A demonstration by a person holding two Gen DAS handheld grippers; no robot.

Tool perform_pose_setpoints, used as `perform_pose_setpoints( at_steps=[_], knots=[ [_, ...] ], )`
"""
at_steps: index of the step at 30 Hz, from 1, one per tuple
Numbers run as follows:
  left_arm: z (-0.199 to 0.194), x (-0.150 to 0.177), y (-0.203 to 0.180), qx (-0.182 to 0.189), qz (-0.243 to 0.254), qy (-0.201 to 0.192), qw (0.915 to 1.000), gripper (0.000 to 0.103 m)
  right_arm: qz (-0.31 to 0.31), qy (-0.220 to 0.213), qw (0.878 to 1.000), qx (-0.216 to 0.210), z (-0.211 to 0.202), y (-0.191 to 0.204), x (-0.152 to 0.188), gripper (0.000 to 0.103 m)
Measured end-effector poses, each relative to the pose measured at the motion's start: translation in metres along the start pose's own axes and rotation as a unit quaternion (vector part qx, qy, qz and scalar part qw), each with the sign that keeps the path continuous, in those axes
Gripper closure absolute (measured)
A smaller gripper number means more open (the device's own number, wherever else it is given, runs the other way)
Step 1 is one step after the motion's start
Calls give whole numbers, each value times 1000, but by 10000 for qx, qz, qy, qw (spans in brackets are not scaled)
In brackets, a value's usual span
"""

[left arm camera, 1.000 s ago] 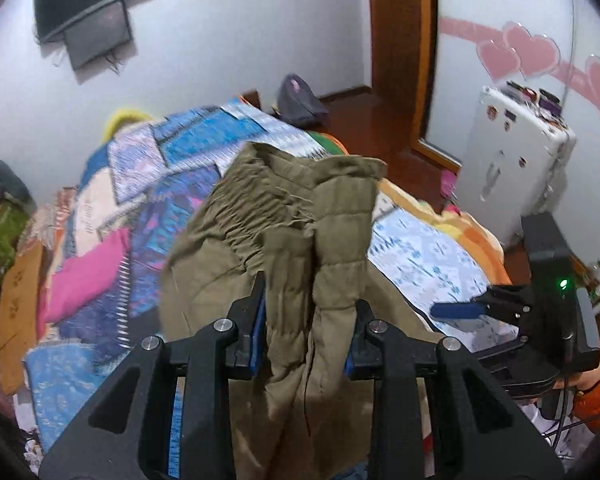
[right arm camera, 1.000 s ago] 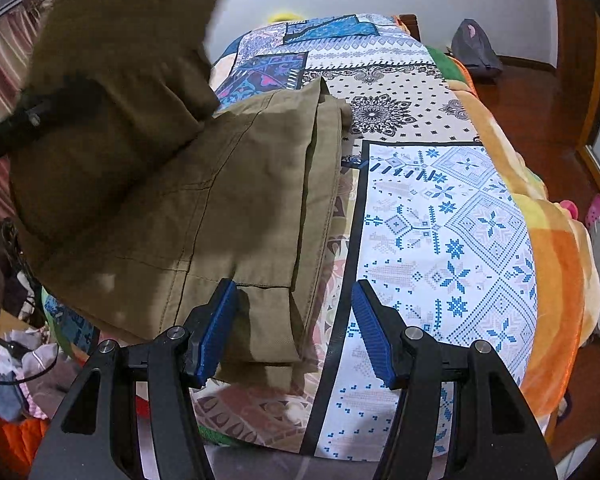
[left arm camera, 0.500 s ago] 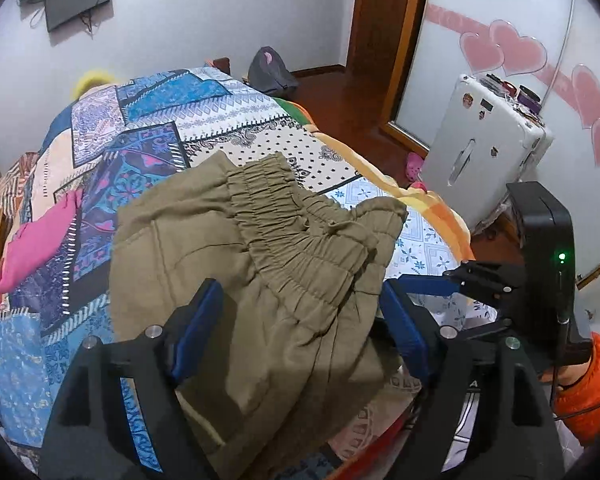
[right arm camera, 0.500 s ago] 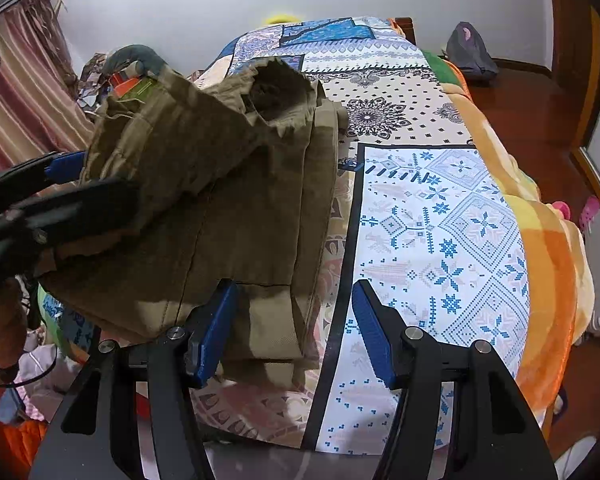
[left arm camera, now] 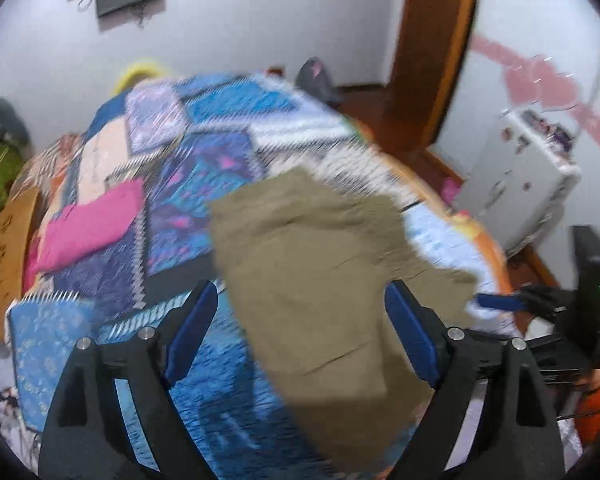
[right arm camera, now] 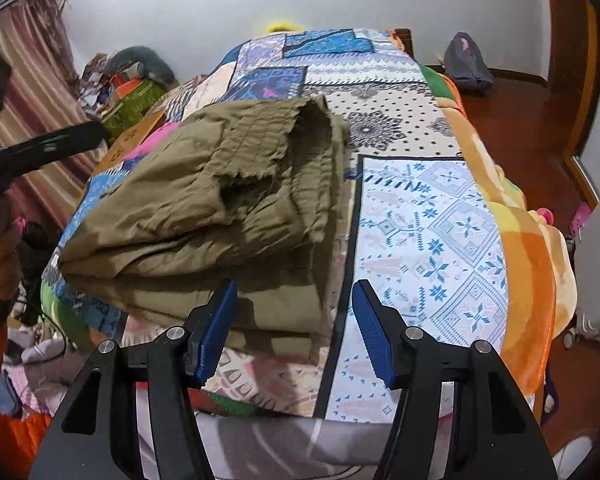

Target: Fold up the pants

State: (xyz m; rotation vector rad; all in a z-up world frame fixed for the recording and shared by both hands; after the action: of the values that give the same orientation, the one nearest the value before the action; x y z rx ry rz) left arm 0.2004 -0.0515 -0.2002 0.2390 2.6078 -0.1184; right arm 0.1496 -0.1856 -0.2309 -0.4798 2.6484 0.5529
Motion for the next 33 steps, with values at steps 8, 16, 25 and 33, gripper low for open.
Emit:
perform_pose_setpoints(
  at_steps=[8, 16, 25, 33],
  knots=[
    [49, 38, 41, 331, -658, 727, 9946, 12, -57, 139, 9999, -57, 20, 0, -6, 47],
    [46, 50, 50, 240, -564, 658, 9959, 4, -209, 259, 9991, -249, 39, -1, -27, 47],
    [51, 46, 61, 352, -1002, 625, 9924, 4, -676, 296, 9968, -318, 56, 8, -55, 47],
    [69, 29, 56, 458, -968, 664, 9920, 4, -443, 250, 9987, 74, 26, -8, -33, 47]
  ],
)
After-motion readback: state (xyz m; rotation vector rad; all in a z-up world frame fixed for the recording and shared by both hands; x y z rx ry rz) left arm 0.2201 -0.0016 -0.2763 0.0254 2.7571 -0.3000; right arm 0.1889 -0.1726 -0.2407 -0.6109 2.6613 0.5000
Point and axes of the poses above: each gripper's, at about its wrist camera, not at the fingertips, and z roughly the way its jaws point, y to its left, x to its underside, the point moved 5 cm from there along z, roughly the way its jaws point, and after that the axes turned 7 degrees about y, right-handed, at the moved point
